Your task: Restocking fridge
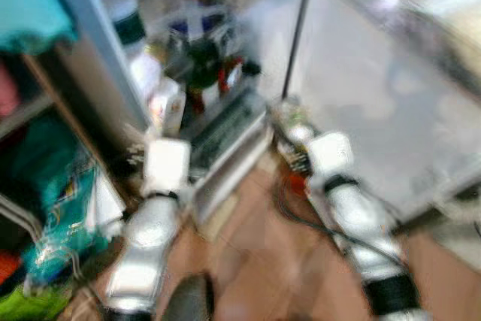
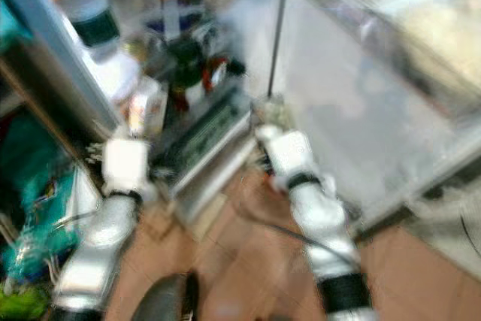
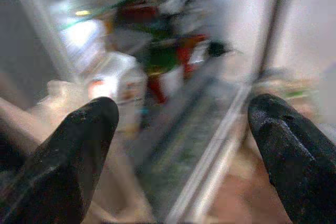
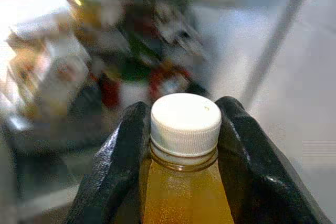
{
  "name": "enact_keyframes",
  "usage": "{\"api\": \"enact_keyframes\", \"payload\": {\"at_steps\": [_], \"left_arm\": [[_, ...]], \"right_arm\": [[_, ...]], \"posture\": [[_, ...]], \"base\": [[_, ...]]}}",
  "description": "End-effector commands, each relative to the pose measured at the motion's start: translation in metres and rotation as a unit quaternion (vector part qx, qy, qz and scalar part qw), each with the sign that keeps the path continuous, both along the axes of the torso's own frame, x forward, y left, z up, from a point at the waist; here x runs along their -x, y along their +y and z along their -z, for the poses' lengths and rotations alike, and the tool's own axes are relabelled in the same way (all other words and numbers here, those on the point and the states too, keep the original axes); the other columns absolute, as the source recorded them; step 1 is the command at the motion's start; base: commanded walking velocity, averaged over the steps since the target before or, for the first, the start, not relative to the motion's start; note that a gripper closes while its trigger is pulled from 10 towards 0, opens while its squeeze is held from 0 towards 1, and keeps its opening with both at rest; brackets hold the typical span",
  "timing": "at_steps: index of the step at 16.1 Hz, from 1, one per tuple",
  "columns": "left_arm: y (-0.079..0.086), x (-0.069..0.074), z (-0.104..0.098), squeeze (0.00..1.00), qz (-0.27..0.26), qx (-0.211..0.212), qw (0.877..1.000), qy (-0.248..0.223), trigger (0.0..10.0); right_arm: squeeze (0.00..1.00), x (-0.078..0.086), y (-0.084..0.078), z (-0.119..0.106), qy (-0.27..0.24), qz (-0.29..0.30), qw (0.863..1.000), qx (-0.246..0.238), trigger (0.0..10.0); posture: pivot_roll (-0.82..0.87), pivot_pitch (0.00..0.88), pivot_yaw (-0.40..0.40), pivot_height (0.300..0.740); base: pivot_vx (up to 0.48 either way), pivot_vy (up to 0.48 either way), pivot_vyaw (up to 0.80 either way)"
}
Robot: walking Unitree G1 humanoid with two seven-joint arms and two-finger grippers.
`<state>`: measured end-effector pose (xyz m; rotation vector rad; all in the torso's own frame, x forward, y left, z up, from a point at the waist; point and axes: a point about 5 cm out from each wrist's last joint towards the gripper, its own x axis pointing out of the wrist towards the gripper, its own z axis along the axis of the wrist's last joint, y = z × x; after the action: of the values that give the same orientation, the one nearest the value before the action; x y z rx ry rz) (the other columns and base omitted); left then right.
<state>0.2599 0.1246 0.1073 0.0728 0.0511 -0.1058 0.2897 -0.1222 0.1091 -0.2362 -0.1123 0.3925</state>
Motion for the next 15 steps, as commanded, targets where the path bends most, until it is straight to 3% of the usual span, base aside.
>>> {"api": "enact_keyframes", "payload": {"at_steps": [1,6,15], "left_arm": [[-0.0073,0.0003,-0.0055,0.0,0.007,0.005,1.0,-0.01,10.0],[-0.0087,-0.0004,-0.0071,0.0,-0.003,0.005,1.0,-0.014,10.0],[-0.0108,-0.0008,-0.0079,0.0,-0.002,0.007,1.0,-0.014,10.0]], "right_arm": [[0.0,0.0011,-0.0068,-0.0022,-0.007,0.003,1.0,0.006,10.0],[0.0,0.0,-0.0067,-0.001,-0.006,0.002,1.0,-0.003,10.0],[0.0,0.001,-0.0058,-0.0017,-0.009,0.0,1.0,-0.004,10.0]], "posture": [[0.09,0.108,-0.007,0.74],[0.1,0.105,-0.01,0.74],[0.1,0.106,-0.009,0.74]], "base": [[0.319,0.0,0.71],[0.0,0.0,0.0],[0.0,-0.4,0.0]]}}
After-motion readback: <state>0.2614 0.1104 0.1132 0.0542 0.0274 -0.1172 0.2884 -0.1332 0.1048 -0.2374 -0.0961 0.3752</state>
